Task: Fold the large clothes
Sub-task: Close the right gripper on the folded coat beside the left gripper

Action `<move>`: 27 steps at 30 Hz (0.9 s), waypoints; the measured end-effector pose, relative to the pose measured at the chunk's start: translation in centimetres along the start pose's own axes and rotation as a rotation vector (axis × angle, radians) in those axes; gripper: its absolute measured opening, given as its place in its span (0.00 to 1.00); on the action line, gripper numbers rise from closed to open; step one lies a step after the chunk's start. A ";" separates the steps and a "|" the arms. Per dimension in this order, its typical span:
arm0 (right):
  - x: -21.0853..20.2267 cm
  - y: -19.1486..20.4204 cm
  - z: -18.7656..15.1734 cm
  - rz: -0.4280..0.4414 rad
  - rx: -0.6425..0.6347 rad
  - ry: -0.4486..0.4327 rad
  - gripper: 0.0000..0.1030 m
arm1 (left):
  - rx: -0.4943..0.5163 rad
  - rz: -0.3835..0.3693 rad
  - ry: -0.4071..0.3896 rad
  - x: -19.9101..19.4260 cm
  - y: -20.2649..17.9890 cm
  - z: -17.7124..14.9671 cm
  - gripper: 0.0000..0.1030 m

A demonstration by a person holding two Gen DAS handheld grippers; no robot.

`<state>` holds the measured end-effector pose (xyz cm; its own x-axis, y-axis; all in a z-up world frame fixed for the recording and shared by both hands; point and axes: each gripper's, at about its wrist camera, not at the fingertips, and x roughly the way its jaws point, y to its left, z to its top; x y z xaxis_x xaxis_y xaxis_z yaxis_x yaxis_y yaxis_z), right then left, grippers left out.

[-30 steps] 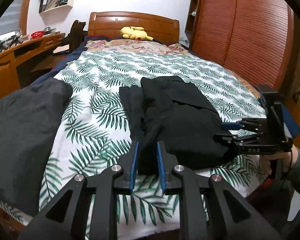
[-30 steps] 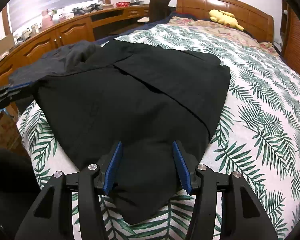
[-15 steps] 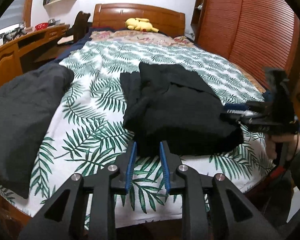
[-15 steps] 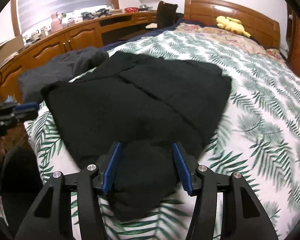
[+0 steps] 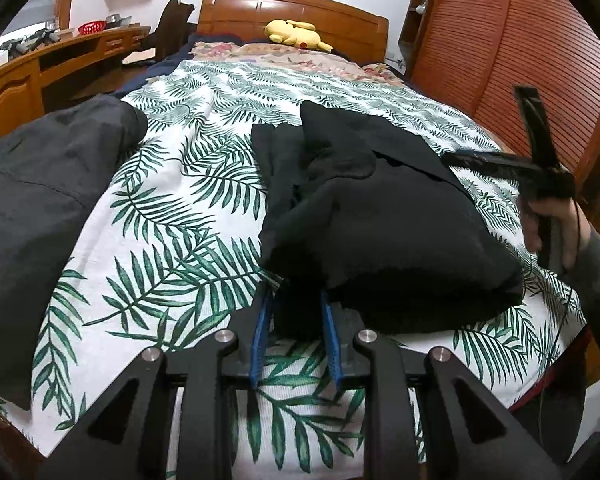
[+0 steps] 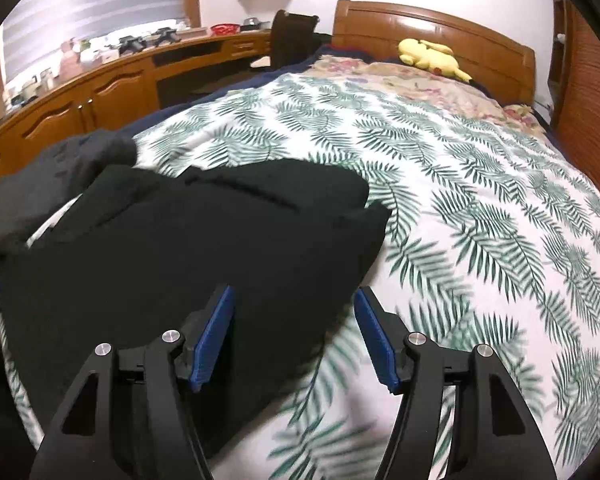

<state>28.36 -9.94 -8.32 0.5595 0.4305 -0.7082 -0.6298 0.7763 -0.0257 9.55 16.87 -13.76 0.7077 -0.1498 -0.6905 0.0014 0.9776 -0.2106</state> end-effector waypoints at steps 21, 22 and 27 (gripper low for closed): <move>8.9 -4.8 1.7 0.150 0.231 0.128 0.89 | -0.027 0.003 0.038 1.8 0.0 -0.2 0.25; 9.0 -4.8 1.7 0.156 0.237 0.134 0.89 | -0.032 -0.001 0.038 1.8 0.1 -0.2 0.25; 9.8 -5.0 1.6 0.186 0.278 0.163 0.89 | -0.050 -0.011 0.037 1.8 0.3 -0.2 0.25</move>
<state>37.90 -8.82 -14.00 0.3419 0.5146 -0.7864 -0.5298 0.7966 0.2909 10.65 16.85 -15.24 0.6814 -0.1664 -0.7128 -0.0275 0.9673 -0.2520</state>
